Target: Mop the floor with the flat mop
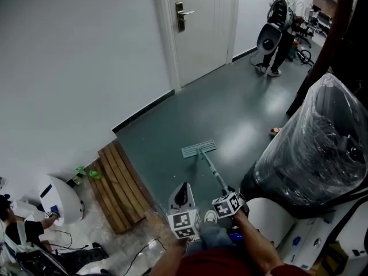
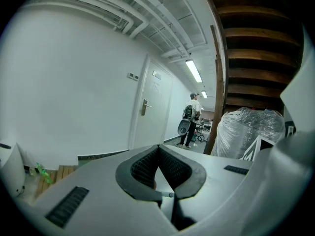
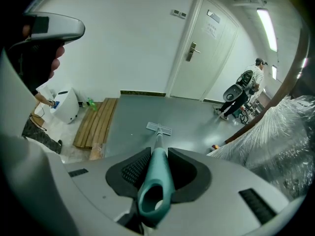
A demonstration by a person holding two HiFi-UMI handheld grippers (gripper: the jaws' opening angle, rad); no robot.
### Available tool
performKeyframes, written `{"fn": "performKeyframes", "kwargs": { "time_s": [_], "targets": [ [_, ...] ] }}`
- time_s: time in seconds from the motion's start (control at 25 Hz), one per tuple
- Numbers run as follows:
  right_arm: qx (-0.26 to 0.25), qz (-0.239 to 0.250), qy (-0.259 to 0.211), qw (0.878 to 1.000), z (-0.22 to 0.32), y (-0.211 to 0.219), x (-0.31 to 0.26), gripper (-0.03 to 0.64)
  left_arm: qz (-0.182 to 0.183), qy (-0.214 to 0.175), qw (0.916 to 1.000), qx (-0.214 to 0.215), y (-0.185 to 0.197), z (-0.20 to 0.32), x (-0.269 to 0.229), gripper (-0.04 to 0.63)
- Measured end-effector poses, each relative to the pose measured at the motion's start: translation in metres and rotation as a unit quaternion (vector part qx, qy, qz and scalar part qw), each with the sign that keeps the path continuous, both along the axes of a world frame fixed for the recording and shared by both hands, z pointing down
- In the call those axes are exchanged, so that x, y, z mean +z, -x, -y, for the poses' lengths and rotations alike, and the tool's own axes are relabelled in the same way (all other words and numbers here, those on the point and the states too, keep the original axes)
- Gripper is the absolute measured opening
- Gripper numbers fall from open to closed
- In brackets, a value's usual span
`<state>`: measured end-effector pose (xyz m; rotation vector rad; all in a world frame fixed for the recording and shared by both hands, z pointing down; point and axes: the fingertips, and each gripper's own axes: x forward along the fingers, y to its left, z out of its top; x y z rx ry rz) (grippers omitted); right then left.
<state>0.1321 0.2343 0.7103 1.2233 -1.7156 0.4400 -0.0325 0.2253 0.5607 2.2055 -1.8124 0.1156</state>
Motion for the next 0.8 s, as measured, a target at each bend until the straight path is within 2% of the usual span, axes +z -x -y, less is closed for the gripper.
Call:
{"fn": "performKeyframes", "kwargs": {
  "time_s": [0.48,0.8],
  "targets": [
    [0.008,0.002,0.001,1.0,-0.01,0.006,0.002,0.117,0.008,-0.004,0.9999,-0.008,0.007,-0.01,-0.005,0.014],
    [0.009,-0.004,-0.004,1.0,0.003,0.016,-0.002,0.117,0.006,-0.002,0.9998,-0.021,0.022,-0.002,-0.005,0.014]
  ]
}}
